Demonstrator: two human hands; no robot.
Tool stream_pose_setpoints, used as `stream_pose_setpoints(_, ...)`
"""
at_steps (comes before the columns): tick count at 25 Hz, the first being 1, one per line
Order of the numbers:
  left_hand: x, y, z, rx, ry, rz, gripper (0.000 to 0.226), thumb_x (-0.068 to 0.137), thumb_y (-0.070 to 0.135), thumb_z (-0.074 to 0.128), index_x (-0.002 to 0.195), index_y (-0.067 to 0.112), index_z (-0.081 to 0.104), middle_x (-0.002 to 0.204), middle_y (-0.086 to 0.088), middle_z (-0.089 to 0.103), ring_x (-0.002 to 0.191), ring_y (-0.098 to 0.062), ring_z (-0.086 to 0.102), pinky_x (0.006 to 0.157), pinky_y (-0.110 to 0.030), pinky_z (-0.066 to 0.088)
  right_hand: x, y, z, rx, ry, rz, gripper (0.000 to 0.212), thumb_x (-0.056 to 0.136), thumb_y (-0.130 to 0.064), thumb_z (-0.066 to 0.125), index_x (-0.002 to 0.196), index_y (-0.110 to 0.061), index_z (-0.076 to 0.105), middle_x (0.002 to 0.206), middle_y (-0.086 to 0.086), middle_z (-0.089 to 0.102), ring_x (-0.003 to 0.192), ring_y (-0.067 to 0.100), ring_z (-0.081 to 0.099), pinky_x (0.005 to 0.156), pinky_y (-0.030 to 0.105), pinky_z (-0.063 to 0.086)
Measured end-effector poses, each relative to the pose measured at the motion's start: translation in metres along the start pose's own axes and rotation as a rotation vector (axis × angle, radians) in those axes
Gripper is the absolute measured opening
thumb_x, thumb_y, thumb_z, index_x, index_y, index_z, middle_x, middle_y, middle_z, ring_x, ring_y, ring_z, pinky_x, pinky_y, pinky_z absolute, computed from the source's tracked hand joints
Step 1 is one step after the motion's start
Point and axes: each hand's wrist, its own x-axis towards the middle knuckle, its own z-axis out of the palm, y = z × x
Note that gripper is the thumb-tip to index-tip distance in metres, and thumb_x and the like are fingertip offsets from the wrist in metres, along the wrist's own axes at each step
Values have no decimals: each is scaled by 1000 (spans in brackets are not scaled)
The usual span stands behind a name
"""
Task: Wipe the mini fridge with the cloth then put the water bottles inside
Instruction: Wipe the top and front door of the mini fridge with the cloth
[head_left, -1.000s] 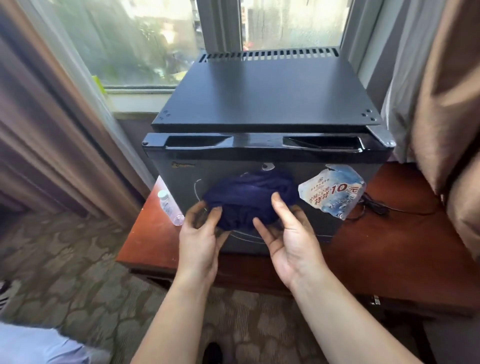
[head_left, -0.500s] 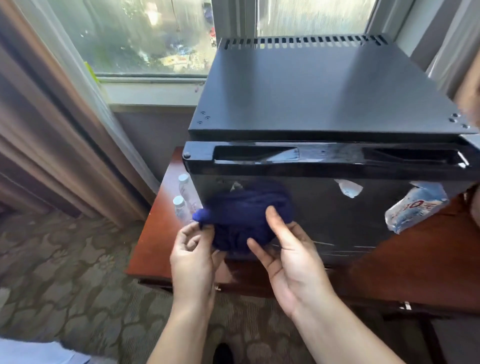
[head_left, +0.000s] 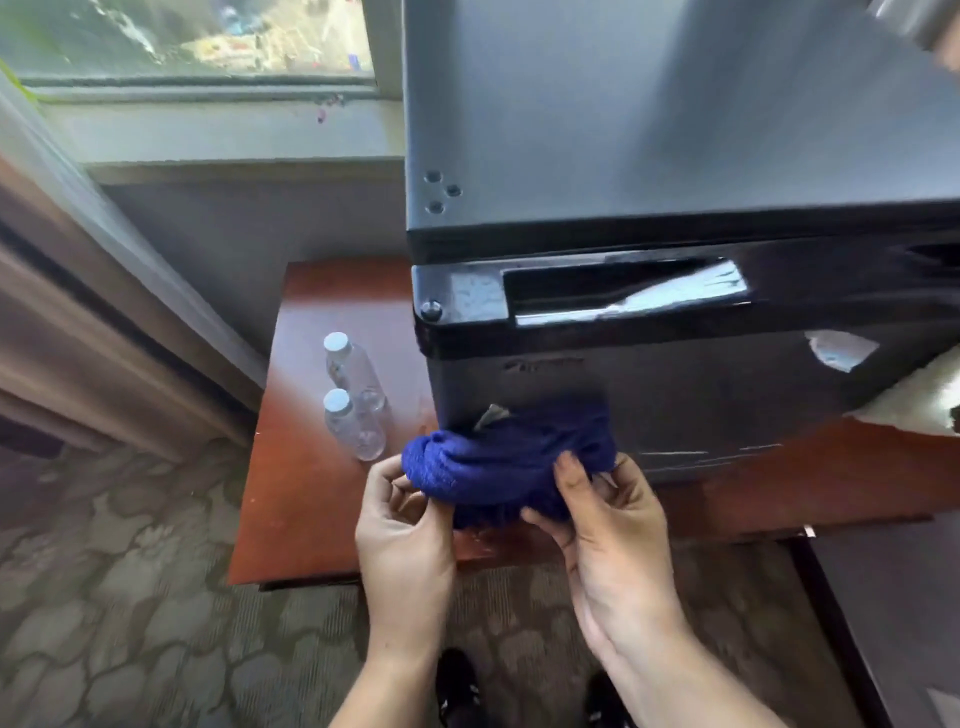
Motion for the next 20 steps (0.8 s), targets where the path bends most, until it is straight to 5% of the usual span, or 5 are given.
stream_pose_setpoints(4, 17, -72, -18, 115, -77, -260, 13, 95, 9, 69, 101, 19, 62, 92, -20, 73, 80, -26, 65, 73, -44, 53, 26, 53, -24, -118, 130, 13, 23, 81, 4, 75, 85, -11, 58, 74, 2, 72, 66, 14, 73, 56, 31, 62)
stream_pose_setpoints(9, 22, -130, -8, 16, -49, -701, 12, 94, 4, 67, 102, 13, 64, 98, -15, 76, 82, -21, 74, 71, -31, 62, 60, 93, -61, -246, 245, 117, 23, 85, 7, 73, 91, -10, 59, 91, 5, 72, 86, 20, 72, 68, 32, 65)
stream_pose_setpoints(15, 24, -170, 16, -150, 4, -953, 30, 96, -5, 47, 108, 14, 67, 110, -13, 75, 105, -31, 72, 89, -39, 59, 100, 99, -103, -322, 374, 206, 25, 85, 6, 74, 94, -12, 59, 110, 13, 72, 103, 29, 71, 84, 39, 62)
stream_pose_setpoints(20, 3, -150, 47, -419, 100, -1029, 19, 97, 0, 46, 99, 11, 61, 111, -13, 63, 99, -28, 61, 106, -47, 49, 109, 75, -126, -361, 366, 251, 26, 84, -2, 78, 103, -10, 63, 117, 13, 72, 105, 27, 73, 87, 40, 62)
